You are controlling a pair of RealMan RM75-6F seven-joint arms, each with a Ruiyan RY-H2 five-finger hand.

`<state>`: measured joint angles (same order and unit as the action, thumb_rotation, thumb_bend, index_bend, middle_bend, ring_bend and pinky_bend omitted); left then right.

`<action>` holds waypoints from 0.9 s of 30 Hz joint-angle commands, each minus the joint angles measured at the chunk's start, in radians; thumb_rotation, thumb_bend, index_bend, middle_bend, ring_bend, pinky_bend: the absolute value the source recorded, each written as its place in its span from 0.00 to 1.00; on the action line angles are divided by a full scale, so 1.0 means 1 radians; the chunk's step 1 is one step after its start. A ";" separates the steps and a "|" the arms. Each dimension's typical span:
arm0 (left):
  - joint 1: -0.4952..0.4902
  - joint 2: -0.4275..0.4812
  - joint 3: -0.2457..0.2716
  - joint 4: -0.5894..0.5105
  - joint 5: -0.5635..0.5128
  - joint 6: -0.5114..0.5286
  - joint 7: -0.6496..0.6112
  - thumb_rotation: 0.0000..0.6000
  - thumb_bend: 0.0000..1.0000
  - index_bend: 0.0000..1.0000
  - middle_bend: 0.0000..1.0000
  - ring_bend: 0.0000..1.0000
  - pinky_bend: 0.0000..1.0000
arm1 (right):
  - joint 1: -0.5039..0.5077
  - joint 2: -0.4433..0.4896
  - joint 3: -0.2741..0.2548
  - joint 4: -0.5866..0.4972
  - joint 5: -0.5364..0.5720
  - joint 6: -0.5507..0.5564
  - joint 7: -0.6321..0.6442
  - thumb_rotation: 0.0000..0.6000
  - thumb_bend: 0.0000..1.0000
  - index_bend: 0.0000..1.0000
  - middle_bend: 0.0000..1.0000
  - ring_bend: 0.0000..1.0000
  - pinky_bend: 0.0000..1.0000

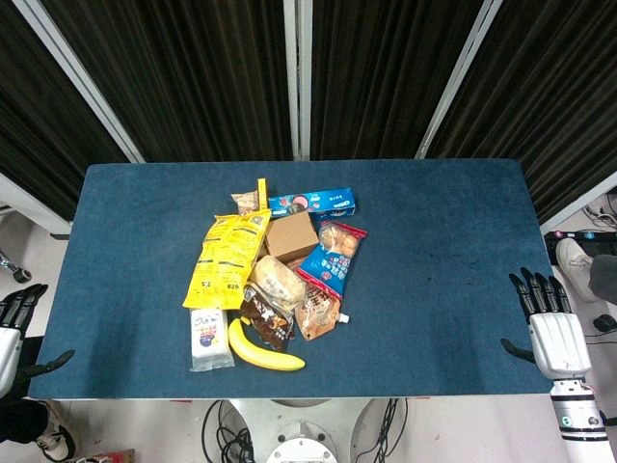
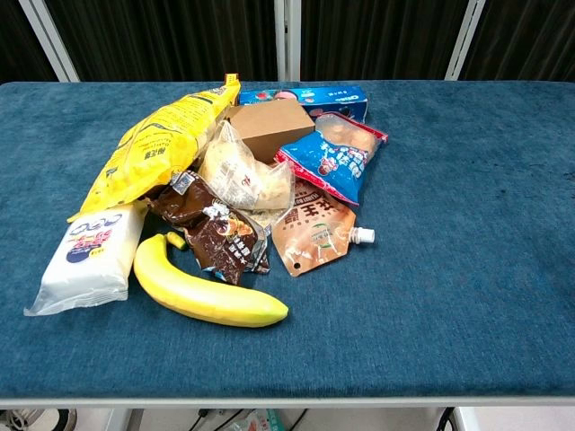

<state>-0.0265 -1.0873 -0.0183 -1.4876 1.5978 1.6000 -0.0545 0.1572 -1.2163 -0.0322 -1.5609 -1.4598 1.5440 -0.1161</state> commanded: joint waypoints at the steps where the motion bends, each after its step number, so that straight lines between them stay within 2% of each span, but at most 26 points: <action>1: 0.000 0.000 0.001 0.000 0.000 0.001 0.001 0.75 0.00 0.10 0.11 0.12 0.24 | -0.003 -0.004 0.007 0.000 -0.006 -0.003 0.003 1.00 0.00 0.00 0.00 0.00 0.00; 11: 0.005 0.002 0.004 -0.002 0.000 0.006 0.001 0.75 0.00 0.10 0.11 0.12 0.24 | -0.004 -0.005 0.030 0.001 -0.015 -0.034 0.001 1.00 0.00 0.00 0.00 0.00 0.00; 17: 0.005 0.006 0.005 -0.005 -0.005 0.001 0.001 0.75 0.00 0.10 0.11 0.12 0.24 | 0.034 0.000 0.048 -0.024 -0.057 -0.073 -0.033 1.00 0.00 0.00 0.00 0.00 0.00; 23: 0.004 0.002 0.006 -0.004 -0.009 -0.006 0.002 0.75 0.00 0.10 0.11 0.12 0.24 | 0.137 -0.013 0.105 -0.066 -0.046 -0.199 -0.156 1.00 0.00 0.00 0.00 0.00 0.00; 27: 0.005 -0.004 0.010 -0.005 -0.006 -0.005 0.004 0.75 0.00 0.10 0.11 0.12 0.24 | 0.230 -0.068 0.163 -0.062 0.027 -0.323 -0.239 1.00 0.00 0.00 0.00 0.00 0.00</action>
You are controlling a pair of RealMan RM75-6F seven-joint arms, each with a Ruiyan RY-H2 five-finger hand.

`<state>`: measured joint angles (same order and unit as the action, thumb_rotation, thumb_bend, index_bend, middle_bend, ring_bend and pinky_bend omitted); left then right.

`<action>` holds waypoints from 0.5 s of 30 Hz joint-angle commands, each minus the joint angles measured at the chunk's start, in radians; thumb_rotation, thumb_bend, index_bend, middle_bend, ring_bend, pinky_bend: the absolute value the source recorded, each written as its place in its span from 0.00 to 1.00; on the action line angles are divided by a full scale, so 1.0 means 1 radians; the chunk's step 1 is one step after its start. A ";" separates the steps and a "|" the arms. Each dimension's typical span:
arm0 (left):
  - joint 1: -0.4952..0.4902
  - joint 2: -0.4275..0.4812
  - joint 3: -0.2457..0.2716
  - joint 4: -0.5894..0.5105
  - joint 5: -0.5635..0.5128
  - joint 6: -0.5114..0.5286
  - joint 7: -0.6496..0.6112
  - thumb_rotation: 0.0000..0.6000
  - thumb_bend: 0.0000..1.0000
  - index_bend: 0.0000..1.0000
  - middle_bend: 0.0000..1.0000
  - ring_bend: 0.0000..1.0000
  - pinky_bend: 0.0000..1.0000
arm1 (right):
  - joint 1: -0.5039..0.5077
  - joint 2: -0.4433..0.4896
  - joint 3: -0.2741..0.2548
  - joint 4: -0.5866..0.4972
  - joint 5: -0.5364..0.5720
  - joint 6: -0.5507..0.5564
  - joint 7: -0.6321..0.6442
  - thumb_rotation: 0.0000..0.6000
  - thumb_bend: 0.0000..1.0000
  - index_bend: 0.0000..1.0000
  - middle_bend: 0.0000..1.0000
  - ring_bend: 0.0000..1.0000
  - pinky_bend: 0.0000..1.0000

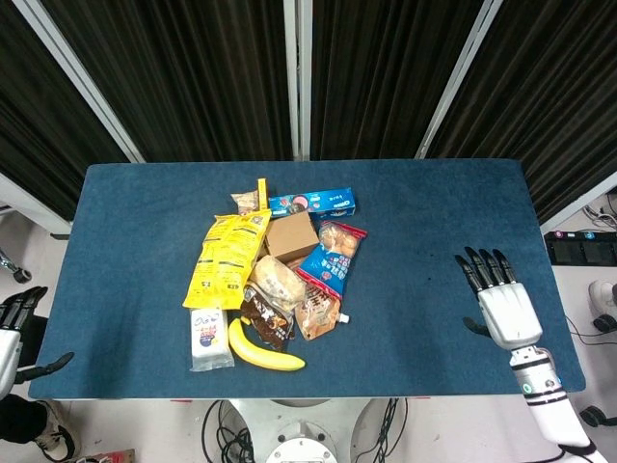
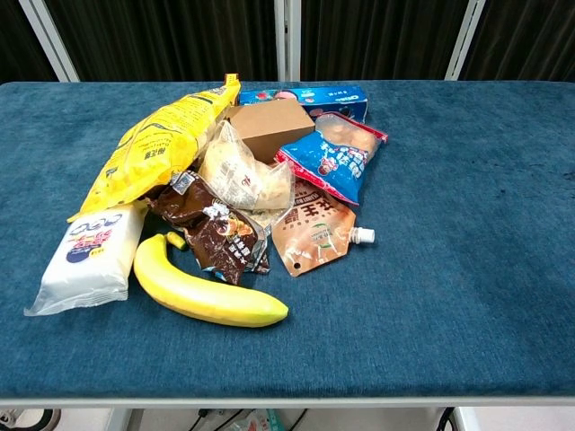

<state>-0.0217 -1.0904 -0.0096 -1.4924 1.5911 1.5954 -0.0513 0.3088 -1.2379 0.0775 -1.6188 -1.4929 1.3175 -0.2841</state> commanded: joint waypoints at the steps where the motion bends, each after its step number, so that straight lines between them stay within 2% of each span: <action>1: 0.001 0.000 0.002 -0.002 0.003 0.001 0.002 0.75 0.00 0.10 0.11 0.12 0.24 | 0.109 -0.072 0.072 0.008 0.094 -0.138 -0.097 1.00 0.00 0.00 0.00 0.00 0.00; 7: 0.009 0.005 0.007 -0.004 0.005 0.010 0.001 0.75 0.00 0.10 0.11 0.12 0.24 | 0.245 -0.241 0.141 0.125 0.211 -0.273 -0.170 1.00 0.00 0.00 0.00 0.00 0.00; 15: 0.018 0.011 0.009 0.001 -0.003 0.015 -0.007 0.75 0.00 0.10 0.11 0.12 0.24 | 0.344 -0.408 0.166 0.264 0.245 -0.320 -0.168 1.00 0.00 0.00 0.00 0.00 0.00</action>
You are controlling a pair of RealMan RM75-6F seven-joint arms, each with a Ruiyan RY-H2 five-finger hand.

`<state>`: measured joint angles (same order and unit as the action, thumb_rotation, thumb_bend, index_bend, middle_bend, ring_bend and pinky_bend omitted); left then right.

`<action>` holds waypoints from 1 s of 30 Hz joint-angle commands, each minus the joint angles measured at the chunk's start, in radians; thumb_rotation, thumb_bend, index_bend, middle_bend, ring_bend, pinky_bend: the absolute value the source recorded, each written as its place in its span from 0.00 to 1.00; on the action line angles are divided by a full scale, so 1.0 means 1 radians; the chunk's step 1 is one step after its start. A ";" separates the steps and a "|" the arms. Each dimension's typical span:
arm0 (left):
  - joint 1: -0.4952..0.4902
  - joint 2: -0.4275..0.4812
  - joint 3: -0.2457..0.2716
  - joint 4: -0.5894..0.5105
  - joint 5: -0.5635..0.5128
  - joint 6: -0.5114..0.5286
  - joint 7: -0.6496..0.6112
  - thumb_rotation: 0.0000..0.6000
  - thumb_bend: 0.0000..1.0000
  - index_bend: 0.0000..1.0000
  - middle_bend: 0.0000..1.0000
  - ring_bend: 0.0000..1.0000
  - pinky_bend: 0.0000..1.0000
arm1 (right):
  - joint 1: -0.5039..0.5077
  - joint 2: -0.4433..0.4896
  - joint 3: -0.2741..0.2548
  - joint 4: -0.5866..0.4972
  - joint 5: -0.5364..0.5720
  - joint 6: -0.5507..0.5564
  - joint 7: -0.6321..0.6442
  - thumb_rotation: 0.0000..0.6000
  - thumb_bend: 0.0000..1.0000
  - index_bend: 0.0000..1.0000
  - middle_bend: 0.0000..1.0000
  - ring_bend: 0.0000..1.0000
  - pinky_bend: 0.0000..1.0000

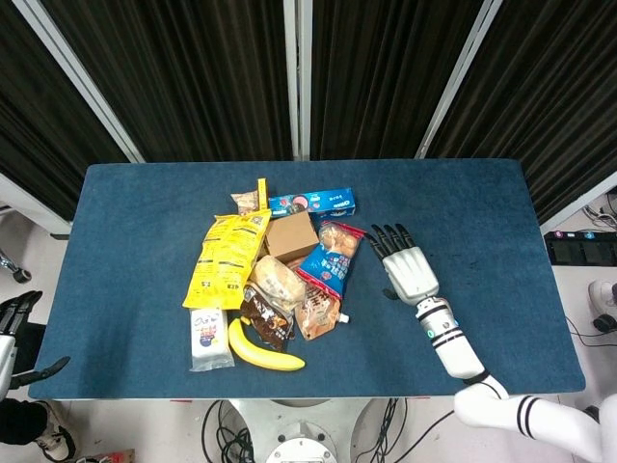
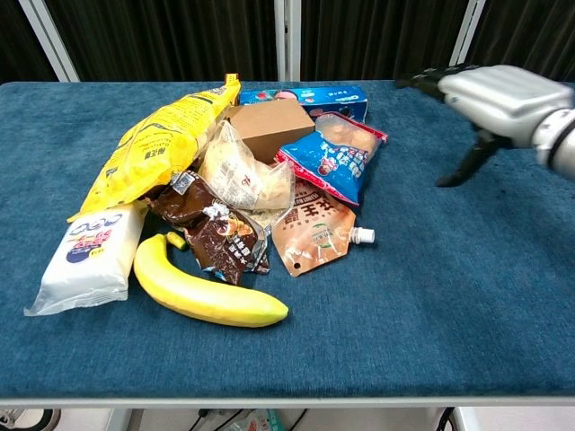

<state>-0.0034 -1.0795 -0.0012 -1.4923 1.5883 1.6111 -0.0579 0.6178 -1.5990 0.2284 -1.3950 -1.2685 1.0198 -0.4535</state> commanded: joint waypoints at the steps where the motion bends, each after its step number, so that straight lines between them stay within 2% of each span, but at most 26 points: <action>1: 0.000 0.001 0.000 0.001 0.000 -0.001 -0.002 0.75 0.00 0.10 0.11 0.12 0.24 | 0.041 -0.060 0.015 0.051 0.024 -0.026 0.004 1.00 0.00 0.00 0.00 0.00 0.00; 18: 0.005 0.003 0.000 0.022 -0.010 -0.005 -0.023 0.75 0.00 0.10 0.11 0.12 0.24 | 0.114 -0.244 0.049 0.250 0.109 -0.033 0.039 1.00 0.01 0.00 0.00 0.00 0.00; 30: 0.001 0.000 -0.002 0.037 -0.015 -0.016 -0.032 0.75 0.00 0.10 0.11 0.12 0.24 | 0.165 -0.337 0.082 0.377 0.182 -0.099 0.090 1.00 0.01 0.00 0.00 0.00 0.00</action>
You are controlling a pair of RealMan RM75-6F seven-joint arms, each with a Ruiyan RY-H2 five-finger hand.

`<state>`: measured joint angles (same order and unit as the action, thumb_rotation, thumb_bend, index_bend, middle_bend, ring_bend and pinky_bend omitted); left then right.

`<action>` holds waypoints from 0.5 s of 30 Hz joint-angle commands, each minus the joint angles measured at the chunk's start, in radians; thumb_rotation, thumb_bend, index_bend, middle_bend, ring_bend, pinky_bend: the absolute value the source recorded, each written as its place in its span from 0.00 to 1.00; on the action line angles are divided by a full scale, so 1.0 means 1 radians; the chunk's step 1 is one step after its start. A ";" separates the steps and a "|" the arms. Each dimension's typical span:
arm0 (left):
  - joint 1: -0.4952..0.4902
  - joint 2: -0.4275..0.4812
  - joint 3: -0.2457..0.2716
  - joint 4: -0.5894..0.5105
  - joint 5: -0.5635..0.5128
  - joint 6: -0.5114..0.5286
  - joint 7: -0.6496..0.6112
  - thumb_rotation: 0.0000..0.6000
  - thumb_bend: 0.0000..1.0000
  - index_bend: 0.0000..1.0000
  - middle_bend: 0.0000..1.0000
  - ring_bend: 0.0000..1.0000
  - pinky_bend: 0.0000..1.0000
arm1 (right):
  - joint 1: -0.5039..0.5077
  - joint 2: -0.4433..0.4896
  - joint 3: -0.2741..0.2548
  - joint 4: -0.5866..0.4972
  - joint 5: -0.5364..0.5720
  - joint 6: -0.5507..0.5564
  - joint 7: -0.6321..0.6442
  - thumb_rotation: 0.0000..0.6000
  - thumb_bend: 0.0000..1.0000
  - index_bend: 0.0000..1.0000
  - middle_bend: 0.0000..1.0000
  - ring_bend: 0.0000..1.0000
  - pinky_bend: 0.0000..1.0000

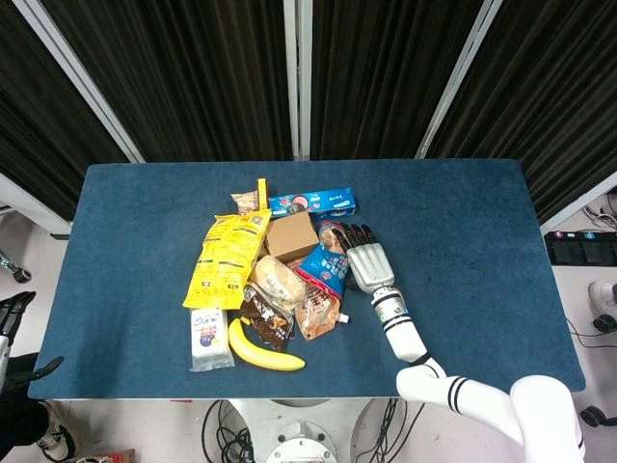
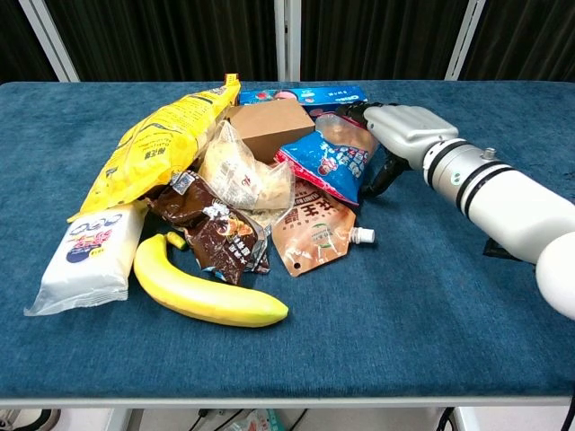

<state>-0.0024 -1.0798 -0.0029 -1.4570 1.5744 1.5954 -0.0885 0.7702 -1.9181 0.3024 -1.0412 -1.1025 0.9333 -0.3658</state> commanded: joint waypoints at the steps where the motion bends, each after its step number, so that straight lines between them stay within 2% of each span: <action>1: 0.000 0.000 0.000 0.002 -0.001 -0.001 -0.003 0.75 0.00 0.10 0.11 0.12 0.24 | 0.018 -0.024 0.011 0.032 0.018 -0.016 0.002 1.00 0.01 0.00 0.00 0.00 0.00; 9: 0.003 0.000 0.000 0.011 -0.009 -0.005 -0.013 0.75 0.00 0.10 0.11 0.12 0.24 | 0.050 -0.069 0.017 0.093 0.014 -0.012 0.007 1.00 0.02 0.00 0.00 0.00 0.00; 12: 0.004 0.001 -0.001 0.014 -0.011 -0.004 -0.017 0.75 0.00 0.11 0.11 0.12 0.24 | 0.052 -0.087 0.016 0.117 0.008 0.003 0.014 1.00 0.03 0.03 0.08 0.00 0.00; 15: 0.004 0.000 -0.001 0.016 -0.011 -0.004 -0.020 0.76 0.00 0.11 0.11 0.12 0.24 | 0.053 -0.094 0.009 0.135 0.007 -0.006 0.015 1.00 0.06 0.15 0.19 0.05 0.00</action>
<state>0.0015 -1.0794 -0.0042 -1.4408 1.5634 1.5911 -0.1081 0.8223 -2.0095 0.3139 -0.9097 -1.0956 0.9311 -0.3512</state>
